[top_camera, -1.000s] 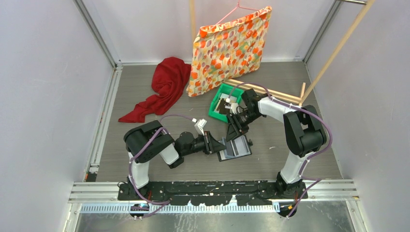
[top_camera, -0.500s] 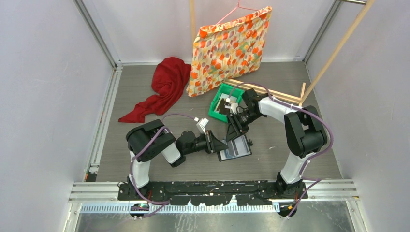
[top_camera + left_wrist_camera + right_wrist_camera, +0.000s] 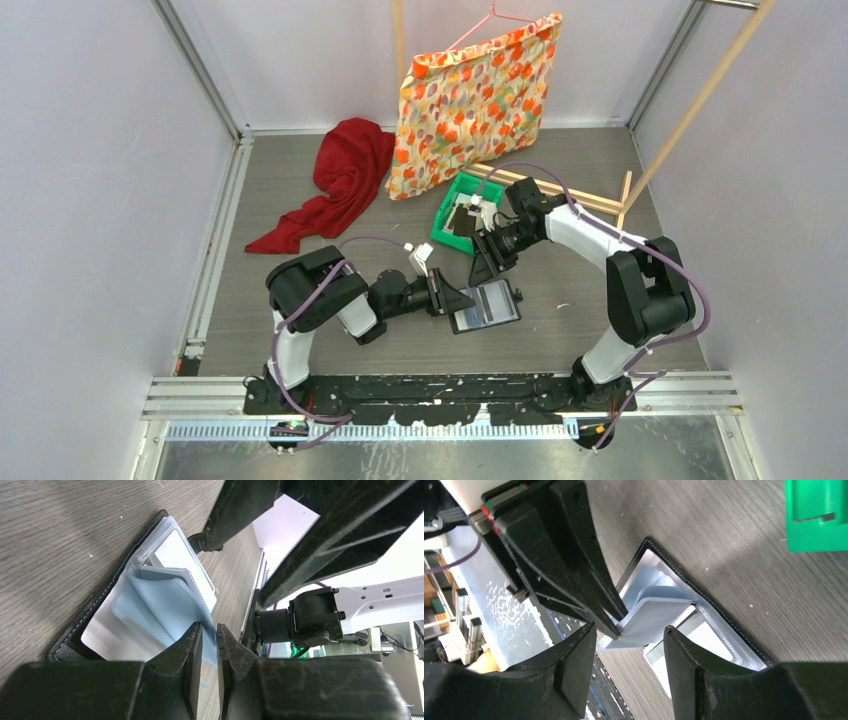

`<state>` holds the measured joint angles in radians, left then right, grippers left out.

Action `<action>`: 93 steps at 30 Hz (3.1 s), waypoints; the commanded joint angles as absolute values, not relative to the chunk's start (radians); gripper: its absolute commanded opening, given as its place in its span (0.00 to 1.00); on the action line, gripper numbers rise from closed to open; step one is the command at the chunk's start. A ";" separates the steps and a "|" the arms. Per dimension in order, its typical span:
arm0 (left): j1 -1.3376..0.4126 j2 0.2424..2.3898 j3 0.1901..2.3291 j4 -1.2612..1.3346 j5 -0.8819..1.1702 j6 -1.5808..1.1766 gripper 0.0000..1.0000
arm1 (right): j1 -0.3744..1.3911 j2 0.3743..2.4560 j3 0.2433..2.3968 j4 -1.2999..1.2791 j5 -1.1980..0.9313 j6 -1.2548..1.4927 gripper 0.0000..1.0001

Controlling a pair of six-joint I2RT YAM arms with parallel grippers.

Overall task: Put the credit cards into the card holder
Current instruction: Turn over the card slot in the card holder.

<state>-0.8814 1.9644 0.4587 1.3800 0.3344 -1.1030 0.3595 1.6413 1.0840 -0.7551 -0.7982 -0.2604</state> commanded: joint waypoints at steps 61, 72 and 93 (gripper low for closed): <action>-0.879 2.021 0.495 1.431 0.338 -1.097 0.20 | 0.369 1.706 1.095 -0.590 -0.660 0.056 0.57; -0.881 2.021 0.502 1.431 0.344 -1.101 0.20 | 0.419 1.731 1.108 -0.586 -0.532 0.052 0.58; -0.881 2.015 0.496 1.431 0.339 -1.096 0.32 | 0.402 1.672 1.112 -0.621 -0.453 0.009 0.45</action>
